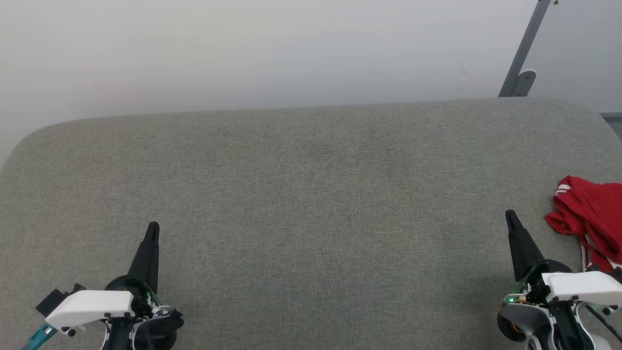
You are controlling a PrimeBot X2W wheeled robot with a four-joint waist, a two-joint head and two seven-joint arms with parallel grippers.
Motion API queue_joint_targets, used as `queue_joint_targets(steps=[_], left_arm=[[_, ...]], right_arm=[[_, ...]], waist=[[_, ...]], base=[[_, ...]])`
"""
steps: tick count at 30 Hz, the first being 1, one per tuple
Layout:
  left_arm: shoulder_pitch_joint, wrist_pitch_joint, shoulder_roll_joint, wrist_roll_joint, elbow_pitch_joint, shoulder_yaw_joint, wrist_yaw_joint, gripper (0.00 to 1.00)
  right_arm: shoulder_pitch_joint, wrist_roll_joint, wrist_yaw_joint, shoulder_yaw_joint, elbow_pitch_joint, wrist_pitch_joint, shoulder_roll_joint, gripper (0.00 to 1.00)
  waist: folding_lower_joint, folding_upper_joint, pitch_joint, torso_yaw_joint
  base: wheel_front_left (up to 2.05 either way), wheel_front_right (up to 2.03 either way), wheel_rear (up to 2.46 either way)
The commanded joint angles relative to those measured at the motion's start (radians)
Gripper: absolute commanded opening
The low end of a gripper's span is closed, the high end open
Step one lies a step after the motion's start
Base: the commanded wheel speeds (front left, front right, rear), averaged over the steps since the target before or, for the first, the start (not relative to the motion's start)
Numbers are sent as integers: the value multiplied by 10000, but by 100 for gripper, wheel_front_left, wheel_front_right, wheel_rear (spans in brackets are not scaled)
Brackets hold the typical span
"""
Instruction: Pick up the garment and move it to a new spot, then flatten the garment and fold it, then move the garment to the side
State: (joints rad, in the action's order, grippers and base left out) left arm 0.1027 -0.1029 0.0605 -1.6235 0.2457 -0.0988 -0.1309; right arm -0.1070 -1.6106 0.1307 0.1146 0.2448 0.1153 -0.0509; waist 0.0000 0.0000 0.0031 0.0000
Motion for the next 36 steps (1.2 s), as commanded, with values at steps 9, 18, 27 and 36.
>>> queue_joint_targets(steps=[9,18,27,36], left_arm=[[117,-36,-25,9,-1,-57,6,0],[120,-56,-36,29,-1,-72,6,0],[121,-73,-46,40,0,-86,4,0],[123,-83,-57,55,0,-97,4,0]], right_arm=[[-49,-39,0,-9,17,13,18,0],[-48,-39,0,-8,17,10,18,0],[-48,-40,0,-9,17,11,17,0],[-48,-41,0,-7,17,10,17,0]], waist=[[0,0,0,0],[0,0,0,0],[0,0,0,0],[0,0,0,0]], base=[[0,0,0],[0,0,0],[0,0,0],[0,0,0]])
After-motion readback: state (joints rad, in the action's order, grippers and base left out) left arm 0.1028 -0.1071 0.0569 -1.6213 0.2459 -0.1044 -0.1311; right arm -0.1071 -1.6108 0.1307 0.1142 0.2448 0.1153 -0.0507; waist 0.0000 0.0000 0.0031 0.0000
